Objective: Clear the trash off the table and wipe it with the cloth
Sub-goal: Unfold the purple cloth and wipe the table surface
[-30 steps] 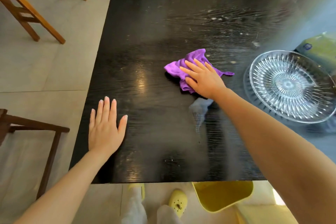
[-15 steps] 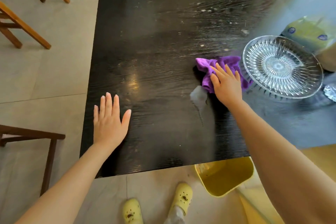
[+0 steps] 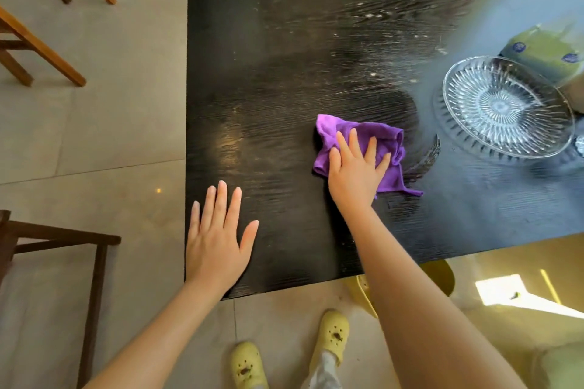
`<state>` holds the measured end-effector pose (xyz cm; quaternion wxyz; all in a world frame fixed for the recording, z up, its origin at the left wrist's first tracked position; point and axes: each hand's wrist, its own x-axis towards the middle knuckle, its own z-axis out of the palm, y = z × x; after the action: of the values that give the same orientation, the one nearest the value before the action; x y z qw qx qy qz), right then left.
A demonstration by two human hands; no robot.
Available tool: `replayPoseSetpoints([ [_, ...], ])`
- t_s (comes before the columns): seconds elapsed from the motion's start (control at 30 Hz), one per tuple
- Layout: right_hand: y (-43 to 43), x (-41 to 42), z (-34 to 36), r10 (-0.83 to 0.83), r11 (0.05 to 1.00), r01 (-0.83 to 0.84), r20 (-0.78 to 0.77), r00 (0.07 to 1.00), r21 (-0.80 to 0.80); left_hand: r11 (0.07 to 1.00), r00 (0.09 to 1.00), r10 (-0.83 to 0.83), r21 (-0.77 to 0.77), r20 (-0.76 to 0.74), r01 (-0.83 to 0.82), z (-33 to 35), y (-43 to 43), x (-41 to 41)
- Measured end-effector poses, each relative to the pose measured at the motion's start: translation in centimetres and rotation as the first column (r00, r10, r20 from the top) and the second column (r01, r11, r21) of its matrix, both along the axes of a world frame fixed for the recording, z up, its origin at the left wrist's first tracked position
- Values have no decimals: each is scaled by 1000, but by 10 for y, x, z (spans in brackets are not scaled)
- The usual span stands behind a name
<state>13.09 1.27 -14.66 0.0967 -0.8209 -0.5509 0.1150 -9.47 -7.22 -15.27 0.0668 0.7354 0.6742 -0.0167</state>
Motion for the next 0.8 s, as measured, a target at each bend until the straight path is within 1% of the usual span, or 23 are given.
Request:
replayPoseSetpoints([
  [0.07,-2,-24,2,36,999,-36,8,999,-9,1000,1000,-6,-5,-4,6,0,-7,-2],
  [0.2,-8,-70,6,158,987,-158,-30,987,-16,1000,1000,-9,-5,-30,9,2,-8,-1],
  [0.27,-7,-66,10,212,977,-212,-9,977,-36,1000,999,-14,-7,-34,14,4,-8,-1],
  [0.37,-1,-40,11,350,936,-352,172,921,-19,1000,999,-16,-5,-35,16,5,-8,-2],
  [0.4,4,-30,9,394,918,-397,207,896,-29,1000,999,-19,-4,-33,18,4,-8,-2],
  [0.43,11,-22,7,434,900,-431,202,878,-65,1000,999,-19,-3,-30,19,4,-8,-2],
  [0.5,21,-15,3,486,872,-470,136,863,-136,1000,1000,-12,3,-23,12,5,-7,-1],
  [0.57,23,-18,3,472,881,-461,111,875,-108,1000,1000,-14,-4,-20,14,4,-8,-1],
  [0.7,24,-42,-1,393,920,-389,109,913,-52,1000,1000,-1,-5,-25,0,1,-9,-1],
  [0.8,27,-73,2,421,907,-418,89,903,-49,999,999,35,-3,-32,-35,1,-17,1],
])
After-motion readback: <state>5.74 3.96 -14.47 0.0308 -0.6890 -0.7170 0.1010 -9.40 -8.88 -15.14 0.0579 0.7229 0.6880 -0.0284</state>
